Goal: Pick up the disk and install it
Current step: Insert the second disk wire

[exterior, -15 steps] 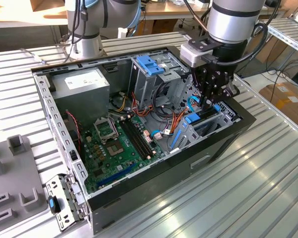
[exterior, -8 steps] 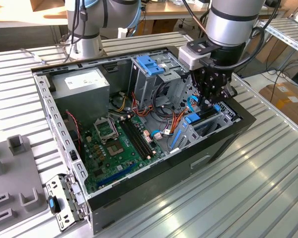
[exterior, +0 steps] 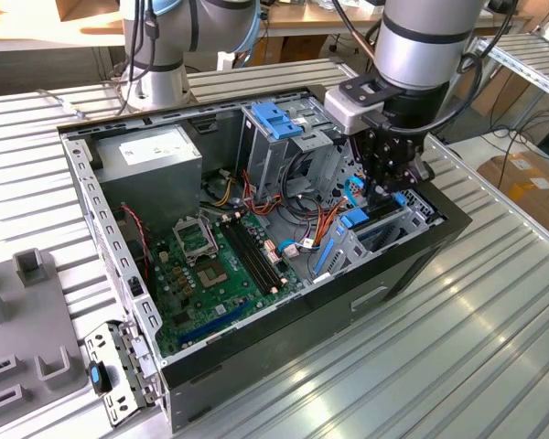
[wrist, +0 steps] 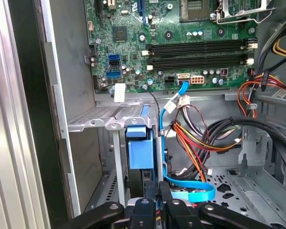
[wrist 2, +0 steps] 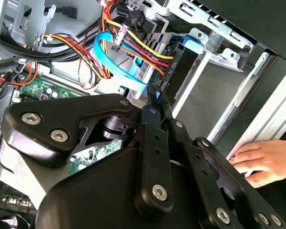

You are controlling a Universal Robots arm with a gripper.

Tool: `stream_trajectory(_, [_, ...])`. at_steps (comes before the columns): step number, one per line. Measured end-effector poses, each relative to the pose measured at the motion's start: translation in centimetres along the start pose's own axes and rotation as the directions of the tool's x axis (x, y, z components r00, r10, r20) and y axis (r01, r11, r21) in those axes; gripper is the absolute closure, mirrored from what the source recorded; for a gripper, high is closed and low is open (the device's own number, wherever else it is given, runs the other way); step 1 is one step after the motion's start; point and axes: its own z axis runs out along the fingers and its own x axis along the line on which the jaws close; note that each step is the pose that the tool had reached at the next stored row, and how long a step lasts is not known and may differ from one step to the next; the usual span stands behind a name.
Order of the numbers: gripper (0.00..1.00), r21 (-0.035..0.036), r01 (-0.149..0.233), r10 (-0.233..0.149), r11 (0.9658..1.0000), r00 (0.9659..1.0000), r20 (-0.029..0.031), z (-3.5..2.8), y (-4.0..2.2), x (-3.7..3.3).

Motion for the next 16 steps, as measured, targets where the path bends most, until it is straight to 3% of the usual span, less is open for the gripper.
stream_trajectory(2, [0.84, 0.0064, -0.001, 0.001, 1.0, 1.0, 0.0017, 0.04, 0.01, 0.07])
stream_trajectory(5, [0.84, 0.0095, -0.001, 0.001, 1.0, 1.0, 0.0016, 0.06, 0.02, 0.16])
stream_trajectory(9, [0.84, 0.0104, -0.001, 0.001, 0.9999, 1.0, 0.0024, 0.09, 0.03, 0.29])
stream_trajectory(16, [0.84, 0.0121, -0.003, 0.003, 0.9999, 0.9999, 0.0097, 0.23, 0.04, 0.5])
